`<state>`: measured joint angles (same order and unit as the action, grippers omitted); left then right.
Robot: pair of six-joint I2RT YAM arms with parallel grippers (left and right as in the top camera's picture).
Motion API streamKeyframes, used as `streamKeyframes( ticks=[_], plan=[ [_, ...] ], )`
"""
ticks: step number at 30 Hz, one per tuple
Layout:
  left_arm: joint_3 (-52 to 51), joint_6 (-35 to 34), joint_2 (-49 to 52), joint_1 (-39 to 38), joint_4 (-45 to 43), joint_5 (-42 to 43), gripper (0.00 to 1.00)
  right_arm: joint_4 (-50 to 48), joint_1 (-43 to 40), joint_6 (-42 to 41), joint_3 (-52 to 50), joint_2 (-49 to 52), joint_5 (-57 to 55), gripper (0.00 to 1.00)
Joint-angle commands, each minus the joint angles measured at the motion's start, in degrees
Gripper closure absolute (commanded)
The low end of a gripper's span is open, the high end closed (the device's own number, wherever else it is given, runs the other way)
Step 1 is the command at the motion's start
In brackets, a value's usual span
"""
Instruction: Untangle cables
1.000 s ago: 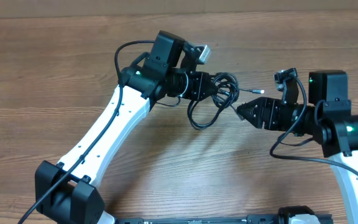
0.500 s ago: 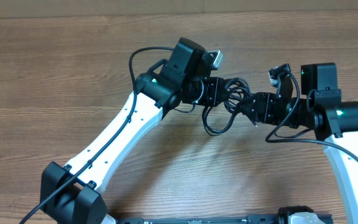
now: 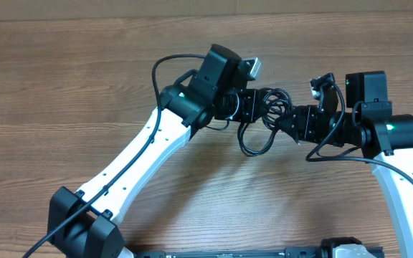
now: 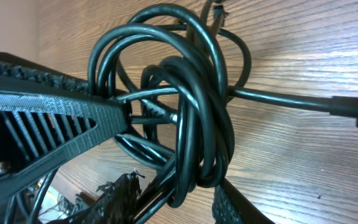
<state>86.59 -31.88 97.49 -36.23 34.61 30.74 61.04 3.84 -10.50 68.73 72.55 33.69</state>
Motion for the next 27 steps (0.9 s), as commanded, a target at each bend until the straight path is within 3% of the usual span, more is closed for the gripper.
streamKeyframes(
  ticks=[1, 15, 27],
  plan=[
    [0.1, -2.6, -1.2, -1.4, -1.1, 1.7, 0.96, -0.5, 0.3, 0.1, -0.3, 0.2, -0.7, 0.61],
    [0.1, -4.1, -1.2, -3.2, -1.5, 2.3, 0.96, -0.5, 0.3, 0.0, -0.4, 0.2, -2.2, 0.67],
    [0.1, -4.1, -1.2, -3.6, -1.7, 3.8, 0.96, -0.8, 0.3, -0.2, -0.6, 0.2, -2.2, 0.85]
  ],
)
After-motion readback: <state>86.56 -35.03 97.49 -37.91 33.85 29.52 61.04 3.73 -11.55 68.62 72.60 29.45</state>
